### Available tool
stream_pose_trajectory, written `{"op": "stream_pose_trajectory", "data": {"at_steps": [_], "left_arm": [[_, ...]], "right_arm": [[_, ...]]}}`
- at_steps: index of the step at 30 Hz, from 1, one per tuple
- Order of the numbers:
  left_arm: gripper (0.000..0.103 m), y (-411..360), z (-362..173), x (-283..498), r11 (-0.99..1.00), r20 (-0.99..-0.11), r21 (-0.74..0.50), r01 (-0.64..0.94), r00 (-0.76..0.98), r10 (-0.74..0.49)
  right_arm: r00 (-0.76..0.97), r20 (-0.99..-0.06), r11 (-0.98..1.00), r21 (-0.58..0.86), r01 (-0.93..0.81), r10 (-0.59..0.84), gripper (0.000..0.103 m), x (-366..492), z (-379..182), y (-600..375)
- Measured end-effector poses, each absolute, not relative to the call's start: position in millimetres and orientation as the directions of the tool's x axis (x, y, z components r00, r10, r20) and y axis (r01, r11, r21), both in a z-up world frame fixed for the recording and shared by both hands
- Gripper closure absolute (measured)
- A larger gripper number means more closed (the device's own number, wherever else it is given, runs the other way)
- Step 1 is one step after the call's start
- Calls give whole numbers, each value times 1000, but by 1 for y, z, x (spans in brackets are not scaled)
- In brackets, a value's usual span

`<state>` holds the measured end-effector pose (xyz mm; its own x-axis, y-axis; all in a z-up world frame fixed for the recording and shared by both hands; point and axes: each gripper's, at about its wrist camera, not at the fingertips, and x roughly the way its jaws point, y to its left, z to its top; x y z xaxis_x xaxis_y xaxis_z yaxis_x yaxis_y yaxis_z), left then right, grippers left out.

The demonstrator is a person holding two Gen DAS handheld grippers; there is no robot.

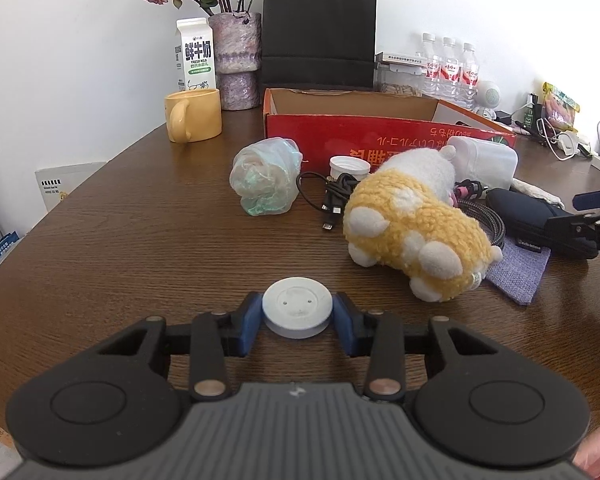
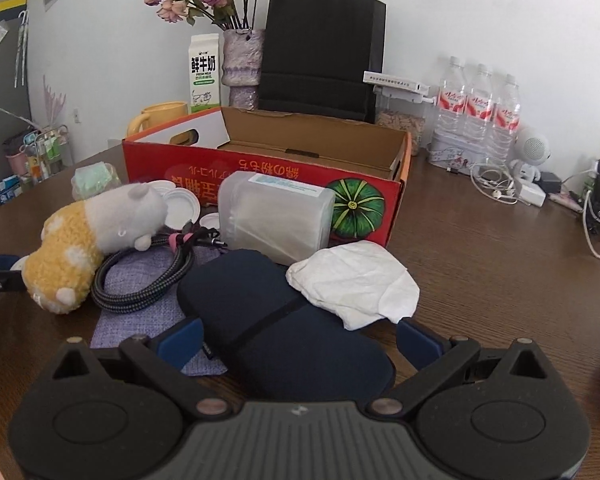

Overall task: Organize objects
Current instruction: 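Grasp the white round disc with left tool while right tool grasps the navy pencil case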

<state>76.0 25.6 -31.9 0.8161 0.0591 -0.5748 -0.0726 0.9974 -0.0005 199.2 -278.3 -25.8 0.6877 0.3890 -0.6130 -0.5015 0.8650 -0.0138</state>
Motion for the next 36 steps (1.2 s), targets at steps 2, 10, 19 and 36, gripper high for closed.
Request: {"op": "stream_pose_trajectory", "data": {"at_steps": [2, 10, 19, 36], "left_arm": [[63, 26, -32, 76, 997, -574, -2, -72, 817, 58], [63, 26, -32, 77, 997, -571, -4, -74, 819, 59], [63, 26, -32, 75, 997, -569, -4, -78, 820, 62], [63, 27, -32, 73, 997, -564, -6, -77, 823, 60]], "right_arm": [[659, -616, 860, 62, -506, 432, 1, 210, -30, -282], [650, -596, 872, 203, -445, 470, 12, 191, -31, -294], [641, -603, 871, 221, -439, 476, 15, 138, -27, -291], [683, -640, 925, 126, -359, 352, 27, 168, -37, -256]]}}
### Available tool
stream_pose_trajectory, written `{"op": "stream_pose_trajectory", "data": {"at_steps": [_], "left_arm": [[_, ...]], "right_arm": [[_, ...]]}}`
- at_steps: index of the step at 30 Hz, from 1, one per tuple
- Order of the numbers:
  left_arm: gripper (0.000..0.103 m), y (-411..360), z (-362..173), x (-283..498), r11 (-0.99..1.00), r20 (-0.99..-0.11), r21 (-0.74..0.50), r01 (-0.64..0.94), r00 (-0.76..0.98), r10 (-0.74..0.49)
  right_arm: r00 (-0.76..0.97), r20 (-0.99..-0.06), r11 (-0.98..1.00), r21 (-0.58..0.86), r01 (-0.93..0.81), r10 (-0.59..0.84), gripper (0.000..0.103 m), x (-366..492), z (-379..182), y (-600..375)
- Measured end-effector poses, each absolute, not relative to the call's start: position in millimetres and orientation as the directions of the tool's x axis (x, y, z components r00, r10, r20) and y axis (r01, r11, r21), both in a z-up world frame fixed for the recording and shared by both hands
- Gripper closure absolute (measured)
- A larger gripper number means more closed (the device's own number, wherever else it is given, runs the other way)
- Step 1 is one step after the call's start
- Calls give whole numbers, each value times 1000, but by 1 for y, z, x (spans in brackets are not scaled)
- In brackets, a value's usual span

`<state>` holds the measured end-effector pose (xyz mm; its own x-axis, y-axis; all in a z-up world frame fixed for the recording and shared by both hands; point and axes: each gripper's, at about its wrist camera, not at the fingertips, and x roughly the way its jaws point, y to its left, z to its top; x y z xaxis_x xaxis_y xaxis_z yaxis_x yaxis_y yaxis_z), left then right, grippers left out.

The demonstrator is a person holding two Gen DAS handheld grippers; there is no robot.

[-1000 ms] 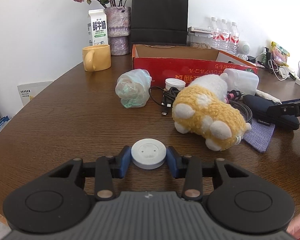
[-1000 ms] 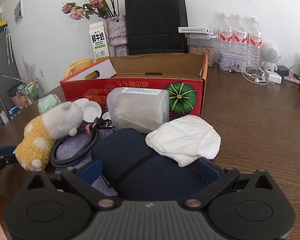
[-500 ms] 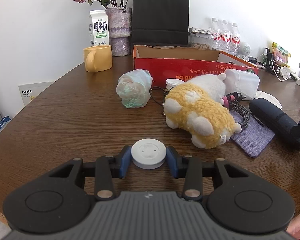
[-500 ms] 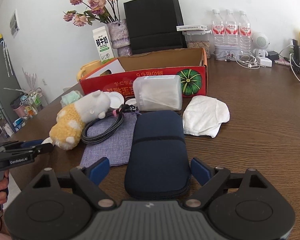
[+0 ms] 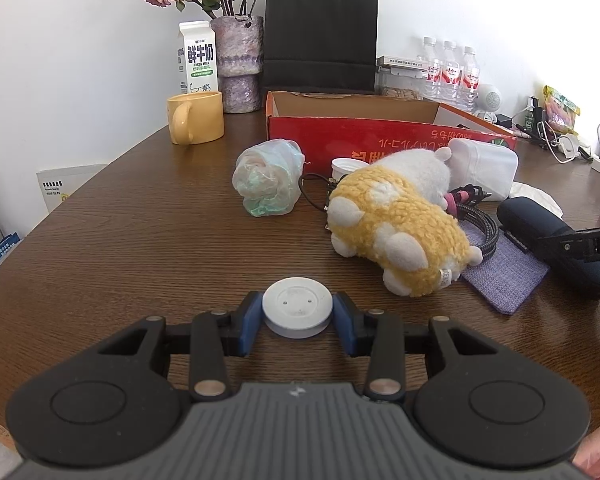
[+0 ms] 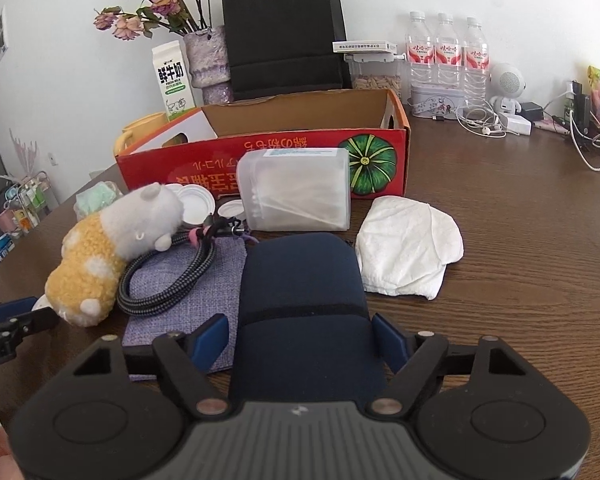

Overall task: Organize objects
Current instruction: 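Grasp the white round disc with left tool while right tool grasps the navy pencil case, then carry the white disc and navy pencil case over the cardboard box with both tools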

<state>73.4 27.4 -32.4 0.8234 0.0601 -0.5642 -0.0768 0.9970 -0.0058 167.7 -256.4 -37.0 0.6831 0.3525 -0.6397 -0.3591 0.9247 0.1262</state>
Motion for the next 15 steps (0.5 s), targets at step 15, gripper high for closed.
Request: {"op": "stream_pose_trajectory", "data": {"at_steps": [15], "left_arm": [[64, 30, -27, 71, 996, -536, -5, -92, 841, 75]], "right_arm": [[738, -572, 923, 96, -372, 357, 41, 152, -25, -261]]}}
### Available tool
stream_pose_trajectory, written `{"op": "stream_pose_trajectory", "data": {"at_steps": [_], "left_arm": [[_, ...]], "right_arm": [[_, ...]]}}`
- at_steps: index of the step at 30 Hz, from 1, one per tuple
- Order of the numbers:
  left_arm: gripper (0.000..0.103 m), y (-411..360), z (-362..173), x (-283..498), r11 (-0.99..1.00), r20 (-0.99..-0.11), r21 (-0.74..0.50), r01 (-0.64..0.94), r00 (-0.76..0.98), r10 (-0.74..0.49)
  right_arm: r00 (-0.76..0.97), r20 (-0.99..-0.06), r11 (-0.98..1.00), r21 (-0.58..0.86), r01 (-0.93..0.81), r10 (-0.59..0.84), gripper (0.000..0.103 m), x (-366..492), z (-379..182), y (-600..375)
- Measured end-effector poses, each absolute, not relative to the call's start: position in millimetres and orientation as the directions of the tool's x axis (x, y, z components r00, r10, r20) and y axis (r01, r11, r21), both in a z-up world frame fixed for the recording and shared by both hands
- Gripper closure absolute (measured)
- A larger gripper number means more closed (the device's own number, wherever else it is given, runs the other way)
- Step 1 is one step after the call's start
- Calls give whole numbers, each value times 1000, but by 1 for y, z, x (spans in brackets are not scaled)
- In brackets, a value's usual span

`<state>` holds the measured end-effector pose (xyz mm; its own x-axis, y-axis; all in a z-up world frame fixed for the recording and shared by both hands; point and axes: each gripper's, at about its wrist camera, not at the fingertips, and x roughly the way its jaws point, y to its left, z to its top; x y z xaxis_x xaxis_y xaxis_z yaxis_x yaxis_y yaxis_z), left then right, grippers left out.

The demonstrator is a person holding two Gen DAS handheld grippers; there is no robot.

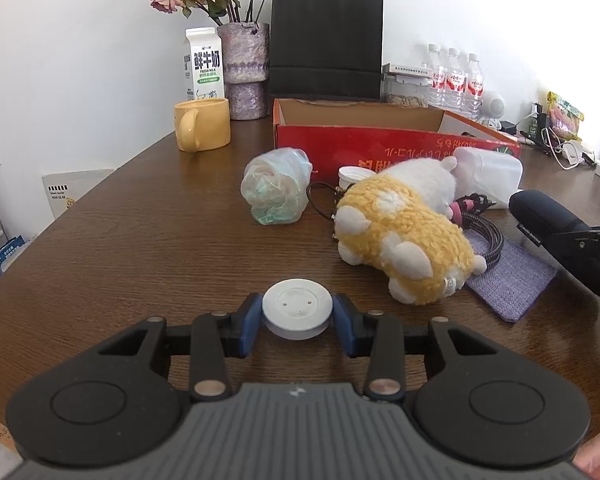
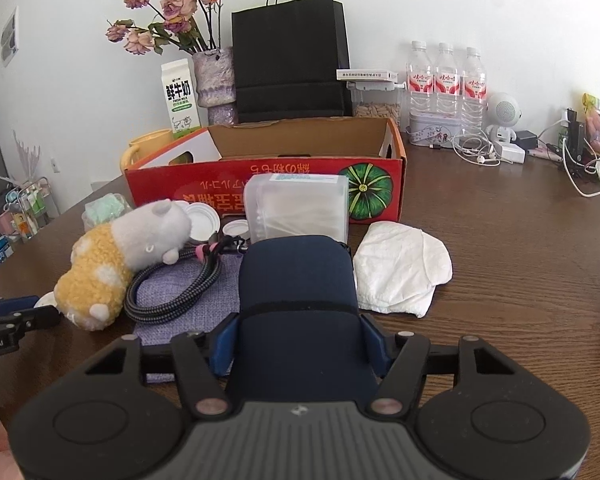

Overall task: Organize objects
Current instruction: 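Carry the white disc and navy pencil case over the cardboard box with both tools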

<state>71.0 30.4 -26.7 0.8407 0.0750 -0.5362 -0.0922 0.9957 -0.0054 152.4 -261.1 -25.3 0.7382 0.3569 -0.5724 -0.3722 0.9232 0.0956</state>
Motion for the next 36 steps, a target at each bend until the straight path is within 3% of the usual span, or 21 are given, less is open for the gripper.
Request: {"op": "stream_pose_trajectory", "data": {"at_steps": [16, 27, 36], "left_arm": [[64, 17, 49, 106, 999, -341, 18, -40, 939, 43], [64, -7, 82, 178, 1000, -280, -17, 4, 960, -8], [64, -19, 85, 249, 998, -280, -57, 17, 960, -32]], "right_arm": [[813, -437, 917, 77, -393, 385, 41, 168, 27, -254], [849, -354, 918, 82, -389, 392, 41, 229, 60, -228], [856, -360, 928, 94, -361, 370, 41, 302, 54, -205]]}}
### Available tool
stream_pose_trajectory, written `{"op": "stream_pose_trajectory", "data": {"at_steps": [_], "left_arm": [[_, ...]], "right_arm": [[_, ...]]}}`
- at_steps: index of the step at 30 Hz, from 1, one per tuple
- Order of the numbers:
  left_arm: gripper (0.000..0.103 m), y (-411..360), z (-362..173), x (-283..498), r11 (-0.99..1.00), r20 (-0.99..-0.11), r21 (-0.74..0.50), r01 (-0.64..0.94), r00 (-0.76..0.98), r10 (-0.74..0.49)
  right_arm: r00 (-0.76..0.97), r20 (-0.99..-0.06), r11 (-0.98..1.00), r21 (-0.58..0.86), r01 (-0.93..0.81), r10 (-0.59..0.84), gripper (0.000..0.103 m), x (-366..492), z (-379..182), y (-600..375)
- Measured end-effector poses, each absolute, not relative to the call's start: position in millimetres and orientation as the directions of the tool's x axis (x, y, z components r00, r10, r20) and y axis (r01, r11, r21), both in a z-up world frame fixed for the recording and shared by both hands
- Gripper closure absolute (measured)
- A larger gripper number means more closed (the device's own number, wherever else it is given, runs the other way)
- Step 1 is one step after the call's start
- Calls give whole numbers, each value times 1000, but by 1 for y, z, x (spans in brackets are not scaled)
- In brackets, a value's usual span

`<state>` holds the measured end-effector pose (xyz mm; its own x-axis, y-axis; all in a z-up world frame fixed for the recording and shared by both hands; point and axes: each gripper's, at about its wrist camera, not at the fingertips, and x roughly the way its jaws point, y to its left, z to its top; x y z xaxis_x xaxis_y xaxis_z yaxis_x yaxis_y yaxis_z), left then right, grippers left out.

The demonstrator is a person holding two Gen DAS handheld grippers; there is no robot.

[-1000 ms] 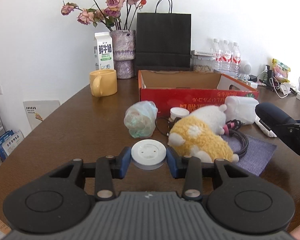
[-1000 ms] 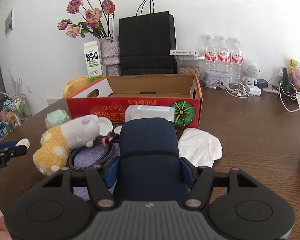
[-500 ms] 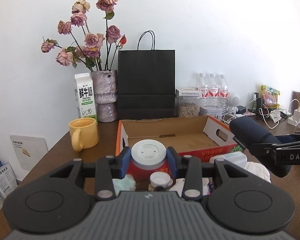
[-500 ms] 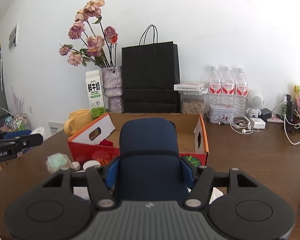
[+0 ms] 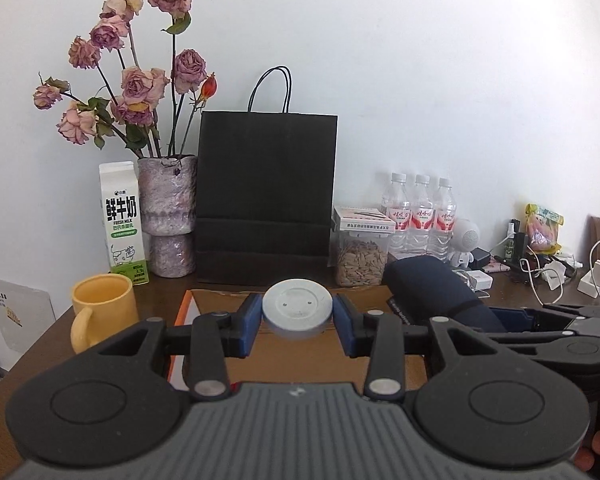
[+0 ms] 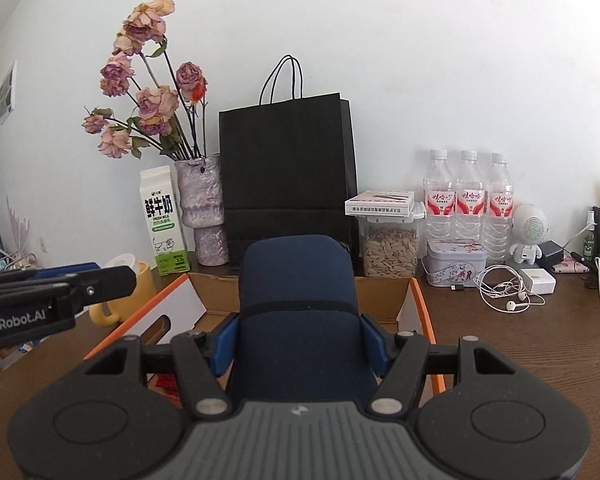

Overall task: Organize objects
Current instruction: 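Carry the white disc and navy pencil case over the cardboard box with both tools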

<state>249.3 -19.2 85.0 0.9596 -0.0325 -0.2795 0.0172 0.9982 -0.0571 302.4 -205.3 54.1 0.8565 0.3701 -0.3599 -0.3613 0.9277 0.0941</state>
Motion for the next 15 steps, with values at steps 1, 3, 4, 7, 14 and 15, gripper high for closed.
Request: {"op": "stream_pose_trajectory", "data": {"at_steps": [1, 3, 4, 7, 14, 15], "left_arm": [[64, -19, 84, 256, 998, -276, -62, 15, 961, -31], [64, -20, 82, 270, 998, -279, -67, 12, 960, -30], [64, -20, 81, 277, 997, -284, -72, 10, 958, -30], [64, -18, 79, 298, 996, -313, -85, 3, 949, -29], [64, -12, 60, 344, 997, -413, -80, -15, 910, -19], [64, -10, 55, 348, 996, -438, -81, -21, 899, -17]], "right_arm": [[856, -363, 929, 95, -359, 368, 41, 310, 53, -203], [859, -366, 933, 97, -346, 357, 41, 326, 49, -200], [860, -368, 935, 99, -341, 353, 41, 334, 48, -199], [859, -384, 940, 109, -323, 340, 41, 357, 43, -197], [842, -460, 958, 78, -278, 281, 41, 391, 22, -196], [838, -472, 960, 76, -270, 273, 41, 392, 19, -197]]}}
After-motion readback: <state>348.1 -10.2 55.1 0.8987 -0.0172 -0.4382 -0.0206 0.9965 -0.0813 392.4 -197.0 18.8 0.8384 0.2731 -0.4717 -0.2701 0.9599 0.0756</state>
